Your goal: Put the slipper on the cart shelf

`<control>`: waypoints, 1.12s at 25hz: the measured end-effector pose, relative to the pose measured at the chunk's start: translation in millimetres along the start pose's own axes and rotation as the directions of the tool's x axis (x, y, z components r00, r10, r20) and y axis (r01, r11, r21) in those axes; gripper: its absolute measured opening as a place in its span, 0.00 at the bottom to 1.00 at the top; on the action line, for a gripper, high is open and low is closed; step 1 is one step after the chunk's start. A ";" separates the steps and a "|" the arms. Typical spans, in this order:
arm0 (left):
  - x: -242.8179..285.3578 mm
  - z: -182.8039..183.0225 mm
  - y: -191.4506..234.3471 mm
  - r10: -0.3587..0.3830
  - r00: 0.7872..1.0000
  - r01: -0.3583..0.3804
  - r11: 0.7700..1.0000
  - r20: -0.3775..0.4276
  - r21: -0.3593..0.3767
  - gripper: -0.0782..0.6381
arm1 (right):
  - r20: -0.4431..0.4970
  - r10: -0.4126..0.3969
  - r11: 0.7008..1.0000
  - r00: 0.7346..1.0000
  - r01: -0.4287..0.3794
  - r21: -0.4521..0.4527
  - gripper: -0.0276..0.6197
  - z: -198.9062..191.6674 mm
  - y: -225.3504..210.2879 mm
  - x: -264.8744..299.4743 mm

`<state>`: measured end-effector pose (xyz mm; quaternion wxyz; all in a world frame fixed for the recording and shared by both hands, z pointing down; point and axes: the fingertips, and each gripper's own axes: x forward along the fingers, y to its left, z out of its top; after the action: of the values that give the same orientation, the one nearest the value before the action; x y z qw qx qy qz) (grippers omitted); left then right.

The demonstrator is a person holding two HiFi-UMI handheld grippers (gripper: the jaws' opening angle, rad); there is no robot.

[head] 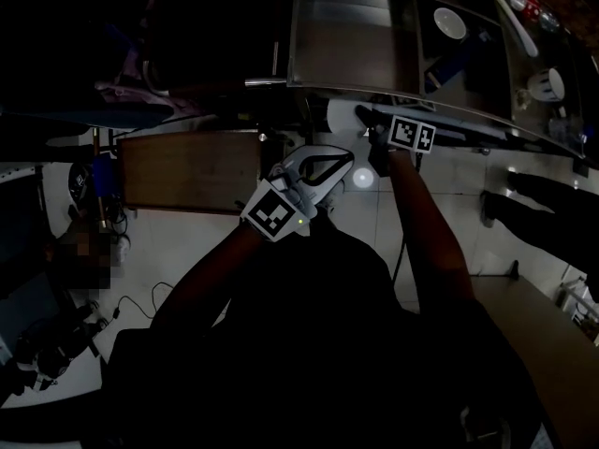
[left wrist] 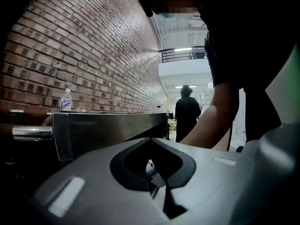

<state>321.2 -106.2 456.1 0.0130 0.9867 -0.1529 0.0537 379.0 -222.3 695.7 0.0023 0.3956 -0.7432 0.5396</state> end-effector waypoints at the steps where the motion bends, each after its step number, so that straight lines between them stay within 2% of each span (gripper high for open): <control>1: -0.1 -0.8 0.3 0.007 1.000 -0.007 1.000 -0.001 -0.003 0.11 | 0.002 -0.002 1.000 1.000 0.002 -0.005 0.14 3.1 -2.2 1.7; 11: -1.2 -6.1 5.2 0.060 0.998 -0.060 0.998 -0.016 -0.010 0.11 | 0.035 -0.002 1.000 0.999 0.002 -0.024 0.14 26.6 -14.2 17.7; 18: -4.0 -8.3 4.4 0.073 0.997 -0.073 0.997 -0.019 -0.022 0.11 | 0.176 -0.066 0.997 0.982 0.071 -0.021 0.19 47.8 -21.3 7.6; 19: -3.9 -8.7 3.8 0.072 0.997 -0.072 0.997 -0.021 -0.025 0.11 | 0.188 -0.073 0.997 0.979 0.077 -0.014 0.22 49.4 -22.0 6.0; 22: -3.4 -8.8 3.9 0.069 0.997 -0.069 0.997 -0.021 -0.027 0.11 | 0.213 -0.086 0.996 0.973 0.089 -0.001 0.43 52.7 -23.8 3.4; 28: -3.7 -9.0 0.9 0.057 0.998 -0.057 0.998 -0.017 -0.025 0.11 | 0.241 -0.171 0.975 0.955 0.199 -0.098 0.63 53.3 -26.2 -6.7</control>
<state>316.5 -105.5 464.7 0.0253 0.9812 -0.1814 0.0603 421.7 -264.0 691.4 -0.0097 0.5228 -0.7294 0.4411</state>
